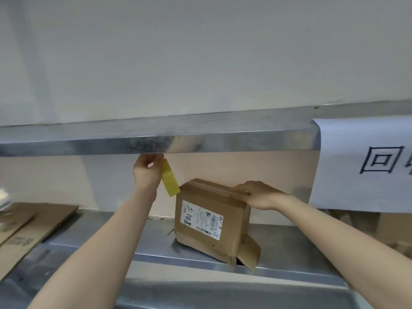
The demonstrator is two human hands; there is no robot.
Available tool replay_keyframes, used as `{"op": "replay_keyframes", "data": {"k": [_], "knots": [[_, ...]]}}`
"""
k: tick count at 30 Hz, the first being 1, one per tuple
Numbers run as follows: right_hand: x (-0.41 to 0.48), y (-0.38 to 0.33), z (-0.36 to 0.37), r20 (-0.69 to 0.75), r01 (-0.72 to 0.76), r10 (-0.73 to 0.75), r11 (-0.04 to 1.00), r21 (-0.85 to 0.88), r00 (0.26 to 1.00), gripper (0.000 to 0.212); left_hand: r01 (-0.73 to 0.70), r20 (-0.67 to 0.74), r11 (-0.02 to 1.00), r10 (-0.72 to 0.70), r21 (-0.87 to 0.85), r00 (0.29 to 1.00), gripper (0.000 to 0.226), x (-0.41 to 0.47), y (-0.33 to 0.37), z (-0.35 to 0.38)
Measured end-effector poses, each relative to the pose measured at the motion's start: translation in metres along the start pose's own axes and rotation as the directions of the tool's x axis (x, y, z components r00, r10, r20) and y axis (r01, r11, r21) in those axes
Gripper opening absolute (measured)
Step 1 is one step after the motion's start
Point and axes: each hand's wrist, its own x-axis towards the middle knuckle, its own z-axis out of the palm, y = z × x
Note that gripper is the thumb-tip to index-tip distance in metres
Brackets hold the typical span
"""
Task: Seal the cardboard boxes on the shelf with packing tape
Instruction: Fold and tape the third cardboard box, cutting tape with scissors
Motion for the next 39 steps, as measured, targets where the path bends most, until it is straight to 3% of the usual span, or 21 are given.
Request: {"op": "replay_keyframes", "data": {"k": [10,16,25,31,36,39], "knots": [[0.009,0.016,0.004,-0.072,-0.013,0.021,0.995,0.103,0.997,0.036,-0.014,0.009,1.000,0.014,-0.027,1.000,0.007,-0.007,0.014,0.005],[0.001,0.011,0.008,-0.003,-0.014,0.014,0.998,0.058,1.000,0.040,-0.020,0.077,0.999,0.023,-0.040,0.997,0.009,-0.017,0.027,0.019],[-0.003,0.002,-0.006,-0.293,-0.023,0.117,0.952,0.306,0.949,0.031,-0.019,0.241,1.000,0.017,0.007,0.970,0.019,-0.028,0.036,0.039],[-0.003,-0.013,-0.017,-0.380,0.038,0.158,0.887,0.461,0.911,0.019,0.077,0.488,0.997,-0.072,0.010,0.870,0.034,-0.048,0.048,0.062],[-0.019,-0.020,-0.025,-0.437,0.181,0.118,0.793,0.582,0.892,0.031,0.204,0.672,0.978,-0.173,0.033,0.720,0.013,-0.069,0.050,0.080],[-0.032,-0.021,-0.032,-0.447,0.237,0.146,0.683,0.690,0.882,0.030,0.162,0.742,0.982,-0.183,0.102,0.644,0.014,-0.075,0.045,0.088]]}}
